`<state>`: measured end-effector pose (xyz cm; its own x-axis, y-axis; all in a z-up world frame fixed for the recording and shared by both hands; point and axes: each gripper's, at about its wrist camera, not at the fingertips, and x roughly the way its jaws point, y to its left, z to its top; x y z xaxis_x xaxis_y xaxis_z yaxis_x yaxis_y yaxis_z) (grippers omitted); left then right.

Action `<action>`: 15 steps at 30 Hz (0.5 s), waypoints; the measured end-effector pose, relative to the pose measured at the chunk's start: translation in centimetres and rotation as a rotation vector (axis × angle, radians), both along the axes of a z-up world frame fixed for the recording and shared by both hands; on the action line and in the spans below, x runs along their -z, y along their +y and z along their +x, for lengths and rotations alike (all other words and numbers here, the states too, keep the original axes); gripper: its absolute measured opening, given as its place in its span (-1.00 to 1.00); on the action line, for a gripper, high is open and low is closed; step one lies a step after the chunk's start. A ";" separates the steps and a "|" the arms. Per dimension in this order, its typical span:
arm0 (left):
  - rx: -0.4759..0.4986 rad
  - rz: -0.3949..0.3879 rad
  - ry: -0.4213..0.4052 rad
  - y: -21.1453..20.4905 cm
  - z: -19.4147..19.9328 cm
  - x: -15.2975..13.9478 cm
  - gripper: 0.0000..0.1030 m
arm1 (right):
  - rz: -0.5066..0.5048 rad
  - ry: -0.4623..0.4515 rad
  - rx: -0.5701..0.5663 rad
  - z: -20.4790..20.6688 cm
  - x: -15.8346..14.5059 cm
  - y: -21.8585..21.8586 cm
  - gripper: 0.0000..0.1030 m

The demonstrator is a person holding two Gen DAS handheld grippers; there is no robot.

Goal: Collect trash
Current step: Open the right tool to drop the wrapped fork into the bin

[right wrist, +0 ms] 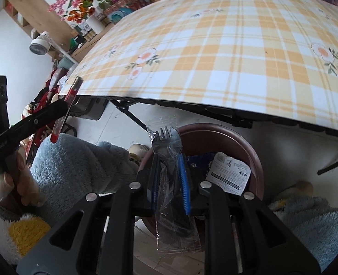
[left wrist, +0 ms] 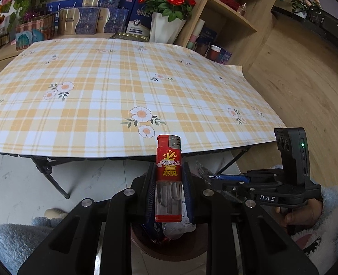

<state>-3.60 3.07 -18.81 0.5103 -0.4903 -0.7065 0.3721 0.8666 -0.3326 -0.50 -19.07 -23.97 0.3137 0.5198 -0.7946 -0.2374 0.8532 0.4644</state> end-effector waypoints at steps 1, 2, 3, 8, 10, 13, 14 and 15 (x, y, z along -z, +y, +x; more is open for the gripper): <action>-0.001 0.001 0.001 0.0 0.0 0.1 -0.57 | -0.002 0.005 0.003 0.0 0.1 0.0 -0.61; -0.001 0.001 0.004 0.0 0.0 0.1 -0.57 | -0.003 0.006 0.003 0.0 0.1 -0.1 -0.61; 0.001 -0.001 0.006 0.0 0.0 0.2 -0.57 | -0.004 0.009 0.003 0.1 0.2 -0.1 -0.61; 0.007 -0.005 0.004 -0.1 -0.1 0.1 -0.57 | -0.016 0.022 -0.005 0.1 0.2 0.3 -0.59; 0.007 -0.005 0.001 -0.1 -0.1 0.1 -0.57 | -0.024 0.023 -0.005 0.0 0.1 0.3 -0.52; 0.005 -0.007 -0.002 -0.1 -0.2 0.0 -0.57 | -0.022 0.008 0.010 -0.1 -0.3 0.1 -0.05; 0.004 -0.007 -0.003 -0.1 -0.2 0.0 -0.57 | -0.022 0.000 0.013 -0.1 -0.4 0.1 0.04; 0.004 -0.008 -0.003 -0.1 -0.2 0.0 -0.57 | -0.025 -0.011 0.019 -0.2 -0.6 -0.1 0.12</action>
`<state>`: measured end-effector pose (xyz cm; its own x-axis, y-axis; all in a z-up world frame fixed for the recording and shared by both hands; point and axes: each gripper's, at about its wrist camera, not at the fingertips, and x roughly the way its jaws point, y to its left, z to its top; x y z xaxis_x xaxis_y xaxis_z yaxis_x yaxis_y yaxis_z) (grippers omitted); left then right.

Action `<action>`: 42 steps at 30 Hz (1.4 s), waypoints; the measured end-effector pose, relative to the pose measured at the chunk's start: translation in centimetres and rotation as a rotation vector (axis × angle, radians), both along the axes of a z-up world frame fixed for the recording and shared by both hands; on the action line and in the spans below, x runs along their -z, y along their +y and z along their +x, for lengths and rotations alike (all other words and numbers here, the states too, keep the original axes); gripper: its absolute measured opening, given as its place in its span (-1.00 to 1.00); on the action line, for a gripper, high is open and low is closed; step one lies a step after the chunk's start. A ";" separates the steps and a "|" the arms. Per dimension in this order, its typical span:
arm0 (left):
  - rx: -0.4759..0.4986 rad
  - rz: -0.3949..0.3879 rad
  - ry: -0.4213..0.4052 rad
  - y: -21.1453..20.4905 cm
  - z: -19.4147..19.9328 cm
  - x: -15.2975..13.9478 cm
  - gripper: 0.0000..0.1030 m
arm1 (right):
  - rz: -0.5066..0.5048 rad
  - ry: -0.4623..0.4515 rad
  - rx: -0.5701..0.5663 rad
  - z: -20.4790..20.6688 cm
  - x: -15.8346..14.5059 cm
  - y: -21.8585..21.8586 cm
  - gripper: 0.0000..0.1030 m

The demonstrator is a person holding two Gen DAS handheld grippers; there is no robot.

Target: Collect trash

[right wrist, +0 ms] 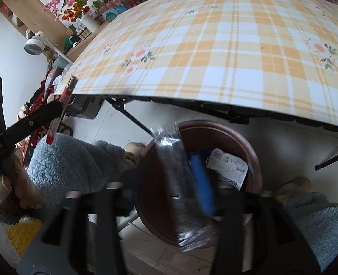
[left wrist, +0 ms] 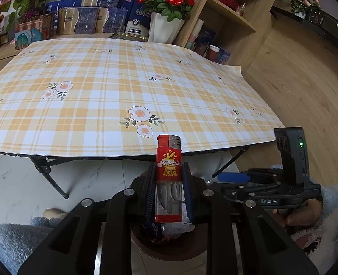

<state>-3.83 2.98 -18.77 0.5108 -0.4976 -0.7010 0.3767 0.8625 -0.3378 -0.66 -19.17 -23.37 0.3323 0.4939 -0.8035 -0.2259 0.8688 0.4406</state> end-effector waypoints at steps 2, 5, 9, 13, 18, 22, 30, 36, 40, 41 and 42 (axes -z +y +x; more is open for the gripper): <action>0.000 0.001 -0.001 0.0 0.0 0.0 -0.57 | -0.003 -0.011 0.017 0.0 -0.4 -0.3 0.27; 0.002 0.006 -0.005 -0.1 0.0 0.0 -0.57 | -0.009 -0.047 0.046 -0.2 -1.3 -0.9 0.55; 0.011 0.020 -0.009 -0.3 -0.1 0.0 -0.57 | -0.068 -0.162 0.098 -0.7 -3.5 -1.8 0.83; 0.035 0.036 -0.001 -1.0 -0.2 0.4 -0.57 | -0.144 -0.277 0.167 -1.3 -5.0 -3.3 0.88; 0.088 0.073 0.022 -2.6 -0.4 1.4 -0.57 | -0.153 -0.295 0.263 -1.4 -4.3 -5.4 0.88; 0.129 0.114 0.040 -3.9 -0.4 2.3 -0.57 | -0.151 -0.268 0.318 -1.2 -3.5 -6.2 0.88; 0.196 0.192 0.064 -6.2 -0.3 4.2 -0.57 | -0.113 -0.240 0.334 -1.2 -2.8 -6.4 0.88; 0.219 0.239 0.048 -7.0 -0.6 4.8 -0.17 | -0.109 -0.226 0.343 -1.2 -2.5 -6.5 0.88; 0.205 0.242 0.022 -6.8 -0.7 4.4 0.37 | -0.121 -0.221 0.337 -1.2 -2.4 -6.3 0.88; 0.198 0.244 0.021 -6.7 -0.7 4.4 0.44 | -0.124 -0.219 0.335 -1.1 -2.4 -6.2 0.88; 0.188 0.244 0.019 -6.5 -0.6 4.4 0.56 | -0.128 -0.218 0.332 -1.1 -2.3 -6.1 0.88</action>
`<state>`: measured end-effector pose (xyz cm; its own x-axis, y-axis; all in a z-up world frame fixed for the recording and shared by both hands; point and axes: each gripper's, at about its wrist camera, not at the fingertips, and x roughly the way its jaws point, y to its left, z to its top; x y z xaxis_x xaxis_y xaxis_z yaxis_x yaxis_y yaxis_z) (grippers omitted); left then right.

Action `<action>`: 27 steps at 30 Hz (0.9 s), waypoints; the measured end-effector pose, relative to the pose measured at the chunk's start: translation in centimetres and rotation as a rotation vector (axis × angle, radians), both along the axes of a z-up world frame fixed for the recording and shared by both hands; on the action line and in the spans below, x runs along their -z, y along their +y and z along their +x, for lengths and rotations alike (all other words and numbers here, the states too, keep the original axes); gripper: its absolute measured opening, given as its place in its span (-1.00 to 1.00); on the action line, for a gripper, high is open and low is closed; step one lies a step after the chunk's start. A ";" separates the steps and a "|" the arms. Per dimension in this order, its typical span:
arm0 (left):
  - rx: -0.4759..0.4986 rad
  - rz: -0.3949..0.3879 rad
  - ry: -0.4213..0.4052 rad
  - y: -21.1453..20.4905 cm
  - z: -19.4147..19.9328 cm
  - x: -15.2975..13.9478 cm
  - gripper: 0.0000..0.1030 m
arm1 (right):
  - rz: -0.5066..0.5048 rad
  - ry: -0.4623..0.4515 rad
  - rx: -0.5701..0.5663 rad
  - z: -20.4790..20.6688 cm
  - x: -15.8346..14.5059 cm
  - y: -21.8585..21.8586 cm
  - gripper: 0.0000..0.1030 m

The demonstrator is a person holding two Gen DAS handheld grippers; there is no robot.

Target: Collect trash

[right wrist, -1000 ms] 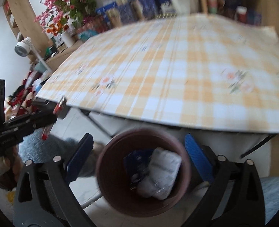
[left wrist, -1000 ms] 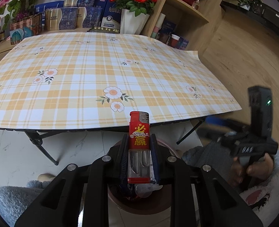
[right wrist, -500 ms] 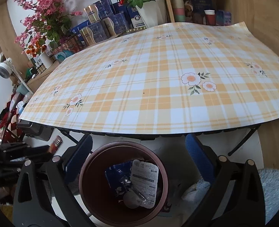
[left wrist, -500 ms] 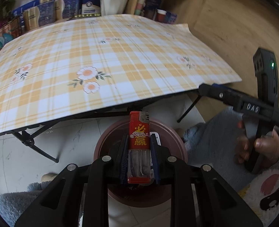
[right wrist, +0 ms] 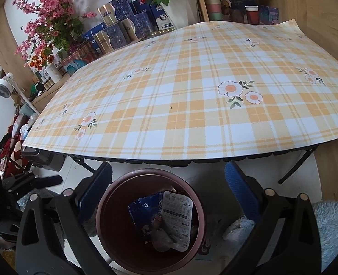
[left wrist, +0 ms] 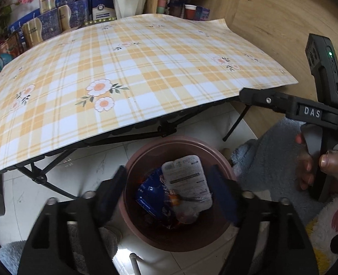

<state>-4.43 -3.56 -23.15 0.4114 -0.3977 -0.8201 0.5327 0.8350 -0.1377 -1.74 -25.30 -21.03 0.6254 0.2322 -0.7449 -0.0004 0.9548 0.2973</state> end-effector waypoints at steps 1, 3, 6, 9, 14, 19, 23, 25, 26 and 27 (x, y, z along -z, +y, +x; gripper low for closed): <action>-0.006 -0.001 -0.001 0.1 0.1 -0.1 0.65 | -0.004 0.002 -0.002 0.0 0.0 0.1 0.88; -0.023 -0.005 -0.005 0.4 0.2 -0.2 0.78 | -0.009 0.005 -0.006 0.1 0.1 0.2 0.88; -0.046 -0.008 -0.004 0.8 0.4 -0.3 0.82 | -0.017 0.008 -0.012 0.2 0.2 0.4 0.88; -0.059 -0.012 -0.001 1.0 0.5 -0.3 0.84 | -0.024 0.012 -0.017 0.2 0.3 0.5 0.88; -0.065 -0.009 -0.002 1.1 0.6 -0.3 0.86 | -0.030 0.019 -0.020 0.3 0.4 0.6 0.88; -0.074 -0.006 0.000 1.3 0.7 -0.2 0.88 | -0.030 0.024 -0.019 0.4 0.5 0.6 0.88; -0.082 -0.005 0.004 1.4 0.8 -0.1 0.88 | -0.027 0.025 -0.016 0.4 0.6 0.6 0.88; -0.086 -0.002 0.006 1.4 0.8 -0.1 0.88 | -0.025 0.027 -0.014 0.3 0.6 0.5 0.88; -0.091 0.000 0.004 1.4 0.8 -0.1 0.88 | -0.024 0.027 -0.012 0.3 0.6 0.5 0.88; -0.102 0.007 -0.004 1.4 0.8 -0.2 0.88 | -0.025 0.027 -0.008 0.3 0.5 0.4 0.88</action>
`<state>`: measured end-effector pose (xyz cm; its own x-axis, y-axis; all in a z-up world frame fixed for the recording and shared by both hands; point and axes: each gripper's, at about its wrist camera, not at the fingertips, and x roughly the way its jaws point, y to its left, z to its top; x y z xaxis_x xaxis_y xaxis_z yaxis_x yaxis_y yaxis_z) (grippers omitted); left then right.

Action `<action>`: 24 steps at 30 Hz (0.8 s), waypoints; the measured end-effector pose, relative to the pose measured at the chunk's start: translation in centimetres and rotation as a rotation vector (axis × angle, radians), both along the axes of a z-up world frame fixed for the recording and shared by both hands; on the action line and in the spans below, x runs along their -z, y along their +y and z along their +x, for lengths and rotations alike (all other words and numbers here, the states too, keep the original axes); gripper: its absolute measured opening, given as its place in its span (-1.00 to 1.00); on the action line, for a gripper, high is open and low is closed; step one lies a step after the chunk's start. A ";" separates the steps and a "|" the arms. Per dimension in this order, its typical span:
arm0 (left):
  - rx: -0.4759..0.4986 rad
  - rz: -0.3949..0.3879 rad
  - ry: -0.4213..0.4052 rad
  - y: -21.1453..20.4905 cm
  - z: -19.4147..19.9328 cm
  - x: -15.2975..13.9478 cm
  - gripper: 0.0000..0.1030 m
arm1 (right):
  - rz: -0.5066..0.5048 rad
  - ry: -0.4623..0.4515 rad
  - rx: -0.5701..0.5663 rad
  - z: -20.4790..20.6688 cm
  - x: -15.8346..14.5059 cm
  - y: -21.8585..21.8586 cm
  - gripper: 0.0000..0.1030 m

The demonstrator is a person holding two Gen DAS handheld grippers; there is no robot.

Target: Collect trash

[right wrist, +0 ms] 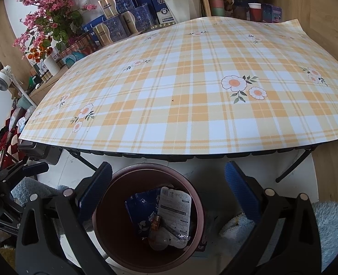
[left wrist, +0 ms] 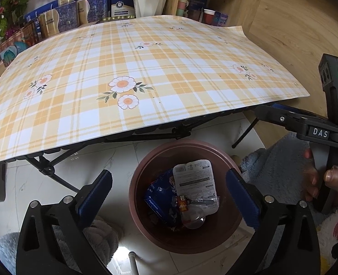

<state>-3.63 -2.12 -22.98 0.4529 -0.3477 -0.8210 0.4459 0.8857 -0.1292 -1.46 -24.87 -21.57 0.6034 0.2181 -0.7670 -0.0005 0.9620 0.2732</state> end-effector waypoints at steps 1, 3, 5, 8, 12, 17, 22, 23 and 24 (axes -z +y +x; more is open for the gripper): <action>-0.025 0.019 -0.026 0.2 0.0 -0.4 0.88 | -0.004 0.002 0.003 0.1 -0.2 -0.1 0.88; -0.089 0.046 -0.103 0.9 0.0 -1.9 0.88 | -0.007 0.007 0.010 0.4 -1.2 -0.4 0.88; -0.165 0.051 -0.186 1.9 0.1 -4.0 0.88 | -0.035 -0.019 0.020 0.7 -3.2 -0.9 0.88; -0.243 0.039 -0.276 3.2 0.8 -7.5 0.88 | -0.085 -0.067 0.014 1.5 -6.8 -1.1 0.89; -0.329 -0.002 -0.407 4.7 1.0 -12.6 0.88 | -0.147 -0.143 0.036 2.2 -12.0 -1.4 0.89; -0.411 0.054 -0.509 5.0 1.5 -17.9 0.88 | -0.159 -0.235 0.046 2.2 -17.7 -1.6 0.89; -0.391 0.084 -0.587 4.5 1.0 -21.0 0.88 | -0.141 -0.292 0.034 1.6 -21.0 -1.6 0.89; -0.387 0.100 -0.607 4.2 0.8 -21.5 0.88 | -0.137 -0.296 0.032 1.5 -21.2 -1.5 0.89; -0.379 0.107 -0.622 4.0 0.5 -21.9 0.88 | -0.134 -0.301 0.029 1.4 -21.6 -1.4 0.89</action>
